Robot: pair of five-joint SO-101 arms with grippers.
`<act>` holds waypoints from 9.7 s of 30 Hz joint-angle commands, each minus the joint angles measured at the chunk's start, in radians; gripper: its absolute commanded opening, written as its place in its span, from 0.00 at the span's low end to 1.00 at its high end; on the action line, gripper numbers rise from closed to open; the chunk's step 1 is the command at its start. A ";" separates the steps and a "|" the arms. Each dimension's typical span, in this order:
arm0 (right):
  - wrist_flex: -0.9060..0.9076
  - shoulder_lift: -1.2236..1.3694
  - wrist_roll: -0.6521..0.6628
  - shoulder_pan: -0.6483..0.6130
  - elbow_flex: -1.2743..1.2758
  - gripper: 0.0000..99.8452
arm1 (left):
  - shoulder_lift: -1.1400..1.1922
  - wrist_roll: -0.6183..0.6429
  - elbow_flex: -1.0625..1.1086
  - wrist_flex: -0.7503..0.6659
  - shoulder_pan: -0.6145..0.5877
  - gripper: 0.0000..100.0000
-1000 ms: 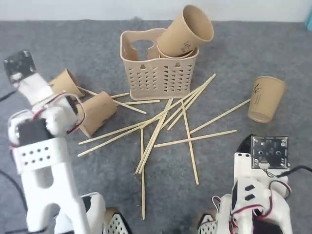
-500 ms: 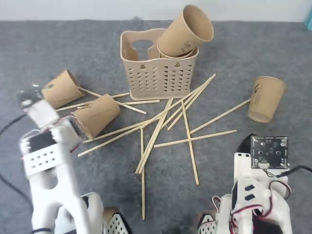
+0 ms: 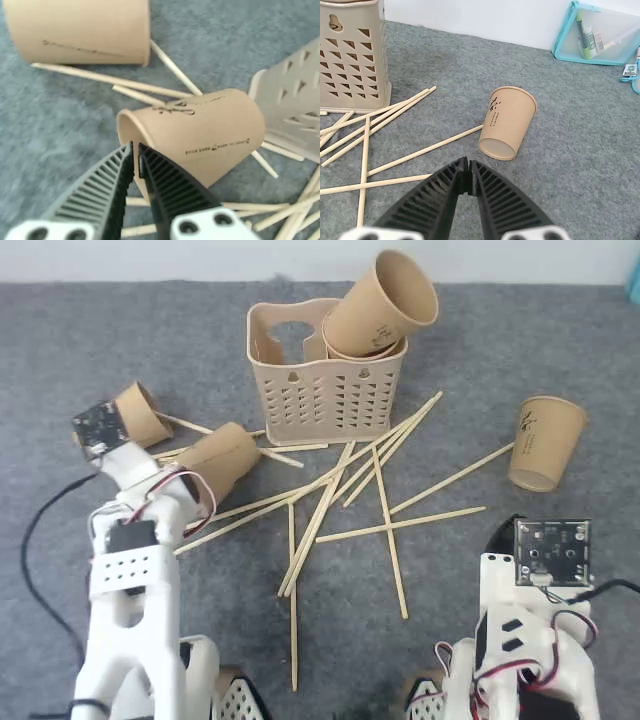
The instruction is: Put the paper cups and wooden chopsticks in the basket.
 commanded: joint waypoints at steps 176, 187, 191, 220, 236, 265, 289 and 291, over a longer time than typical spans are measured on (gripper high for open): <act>-0.849 1.317 -0.578 -0.447 -0.640 0.01 | 1.507 -0.362 -1.995 0.526 -0.563 0.18; -0.843 1.164 -0.572 -0.372 -0.506 0.01 | 1.517 -0.295 -2.333 0.850 -0.520 0.18; -0.852 1.150 -0.571 -0.311 -0.419 0.01 | 1.517 -0.288 -2.393 0.953 -0.520 0.18; -1.429 1.544 -0.500 -0.366 -0.497 0.01 | 1.521 -0.293 -2.394 1.046 -0.537 0.18; -1.400 1.179 -0.497 -0.371 -0.331 0.01 | 1.522 -0.296 -2.393 1.045 -0.539 0.18; -1.339 1.379 -0.500 -0.576 -0.325 0.01 | 1.679 -0.319 -2.400 0.954 -0.586 0.18; -1.369 1.366 -0.496 -0.604 -0.324 0.01 | 1.679 -0.322 -2.396 0.956 -0.591 0.18; -1.369 1.399 -0.496 -0.579 -0.345 0.01 | 1.679 -0.322 -2.396 0.956 -0.589 0.18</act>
